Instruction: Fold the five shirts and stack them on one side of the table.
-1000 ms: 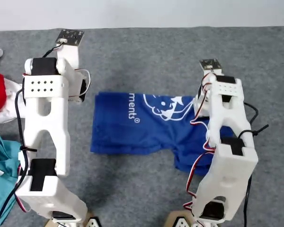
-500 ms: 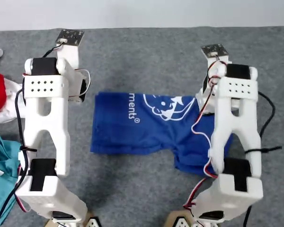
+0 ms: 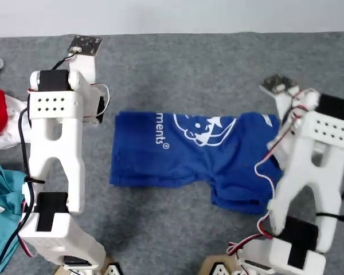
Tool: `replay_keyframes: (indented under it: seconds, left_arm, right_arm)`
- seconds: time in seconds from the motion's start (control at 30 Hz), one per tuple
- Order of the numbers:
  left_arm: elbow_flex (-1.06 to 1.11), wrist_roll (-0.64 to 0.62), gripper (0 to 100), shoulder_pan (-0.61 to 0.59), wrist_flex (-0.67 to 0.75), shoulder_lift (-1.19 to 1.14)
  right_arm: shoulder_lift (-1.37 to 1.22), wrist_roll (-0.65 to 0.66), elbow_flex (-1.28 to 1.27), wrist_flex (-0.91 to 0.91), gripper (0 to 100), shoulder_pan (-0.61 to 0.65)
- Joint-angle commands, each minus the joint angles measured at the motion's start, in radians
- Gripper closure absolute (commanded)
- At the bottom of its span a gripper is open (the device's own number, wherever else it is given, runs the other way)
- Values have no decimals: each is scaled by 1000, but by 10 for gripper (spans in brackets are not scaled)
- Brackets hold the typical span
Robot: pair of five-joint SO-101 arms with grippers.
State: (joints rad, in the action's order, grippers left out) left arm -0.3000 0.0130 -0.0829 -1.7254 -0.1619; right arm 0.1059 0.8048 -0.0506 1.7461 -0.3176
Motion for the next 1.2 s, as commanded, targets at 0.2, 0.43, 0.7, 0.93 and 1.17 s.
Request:
replay_keyframes:
  seconds: [0.2, 0.43, 0.7, 0.93, 1.17]
  left_arm:
    - [-7, 195, 994, 230, -28, 86]
    - [-8, 275, 987, 496, -26, 61]
    - [-8, 348, 930, 692, 55, -77]
    - [-8, 470, 884, 813, 130, -178]
    - [-10, 503, 832, 930, 137, -253]
  right_arm:
    - [249, 109, -250, -90, 988, -343]
    - [466, 101, -391, -102, 988, -539]
    - [723, -77, -557, -173, 987, -763]
    - [912, -87, -677, -162, 987, -900]
    - [1046, -84, -775, -162, 987, -949]
